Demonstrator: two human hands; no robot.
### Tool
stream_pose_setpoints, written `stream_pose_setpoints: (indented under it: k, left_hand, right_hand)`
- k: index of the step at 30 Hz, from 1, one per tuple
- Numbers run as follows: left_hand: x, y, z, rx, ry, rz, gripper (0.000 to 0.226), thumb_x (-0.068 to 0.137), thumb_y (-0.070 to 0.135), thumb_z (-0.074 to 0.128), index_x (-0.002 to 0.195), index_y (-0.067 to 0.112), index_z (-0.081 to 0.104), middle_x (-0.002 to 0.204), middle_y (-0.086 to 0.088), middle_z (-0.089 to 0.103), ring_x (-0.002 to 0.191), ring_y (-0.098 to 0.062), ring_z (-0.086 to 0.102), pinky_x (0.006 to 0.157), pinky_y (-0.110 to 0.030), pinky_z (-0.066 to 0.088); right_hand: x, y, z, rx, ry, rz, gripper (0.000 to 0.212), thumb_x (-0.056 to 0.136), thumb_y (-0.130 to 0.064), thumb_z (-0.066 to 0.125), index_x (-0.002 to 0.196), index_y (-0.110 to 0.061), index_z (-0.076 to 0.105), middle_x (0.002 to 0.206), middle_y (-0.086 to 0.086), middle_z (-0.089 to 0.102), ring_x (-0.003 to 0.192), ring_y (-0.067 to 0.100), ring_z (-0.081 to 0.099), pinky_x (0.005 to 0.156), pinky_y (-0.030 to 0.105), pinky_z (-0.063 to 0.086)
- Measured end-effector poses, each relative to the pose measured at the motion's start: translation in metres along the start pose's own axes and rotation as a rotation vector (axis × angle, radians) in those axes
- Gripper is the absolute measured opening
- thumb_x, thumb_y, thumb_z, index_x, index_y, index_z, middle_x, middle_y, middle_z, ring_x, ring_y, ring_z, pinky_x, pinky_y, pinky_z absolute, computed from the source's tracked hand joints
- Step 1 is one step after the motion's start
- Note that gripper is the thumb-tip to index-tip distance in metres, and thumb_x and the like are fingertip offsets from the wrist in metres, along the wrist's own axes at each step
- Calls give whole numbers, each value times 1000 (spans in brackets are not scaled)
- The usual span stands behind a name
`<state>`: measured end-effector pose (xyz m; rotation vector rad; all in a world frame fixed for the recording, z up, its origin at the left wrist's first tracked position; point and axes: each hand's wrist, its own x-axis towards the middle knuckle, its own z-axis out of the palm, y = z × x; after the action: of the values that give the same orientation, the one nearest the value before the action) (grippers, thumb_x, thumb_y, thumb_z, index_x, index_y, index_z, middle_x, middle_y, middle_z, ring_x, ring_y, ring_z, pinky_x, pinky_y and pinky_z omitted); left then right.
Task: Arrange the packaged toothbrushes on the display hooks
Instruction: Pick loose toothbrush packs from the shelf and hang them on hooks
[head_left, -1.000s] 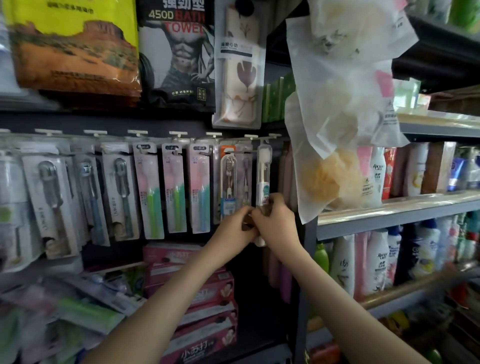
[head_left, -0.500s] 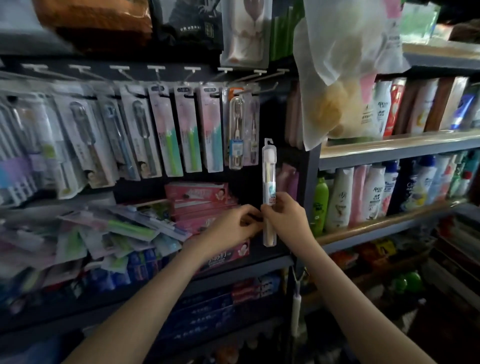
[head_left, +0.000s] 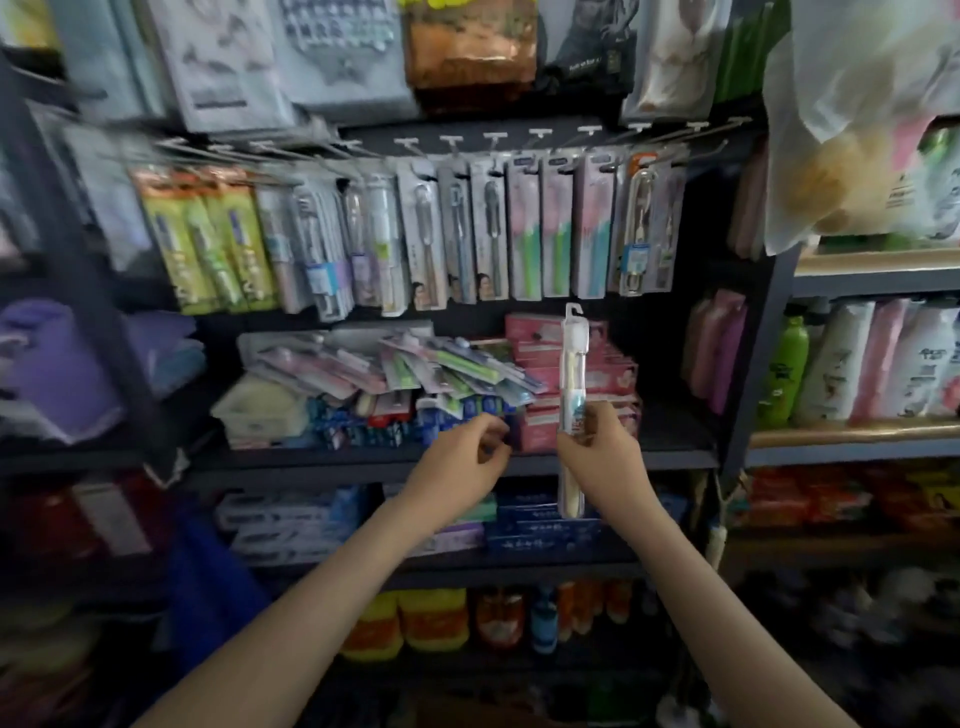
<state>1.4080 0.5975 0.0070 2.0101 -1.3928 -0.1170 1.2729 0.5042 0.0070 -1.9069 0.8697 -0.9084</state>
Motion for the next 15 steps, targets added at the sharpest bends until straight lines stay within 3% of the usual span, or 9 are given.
stream_pose_setpoints:
  k: [4,11,15]
  left_hand:
    - [-27,-27,-51,24,128,-40,29,96,27,51,124,19,52,113,4,61,89,-8,59,74,-23,49]
    - [-54,-109,-139,90,337,-94,28,94,24,53,121,16,53,112,0,60,92,-15,60,81,-40,53]
    - [-49,-170,-203,241,393,-84,37,93,21,52,129,16,48,120,-5,54,103,-20,55,83,-34,47]
  right_hand:
    - [-13,-38,41,-19,-104,-95,49,92,-16,55,137,-11,36,78,-9,53,64,3,50,45,8,38]
    - [-12,-95,131,-10,-197,-203,46,92,-14,55,135,-13,39,75,-3,56,60,8,51,45,10,37]
    - [7,-128,200,-5,-190,-244,40,91,-16,57,129,-14,44,80,-1,58,66,12,54,49,16,39]
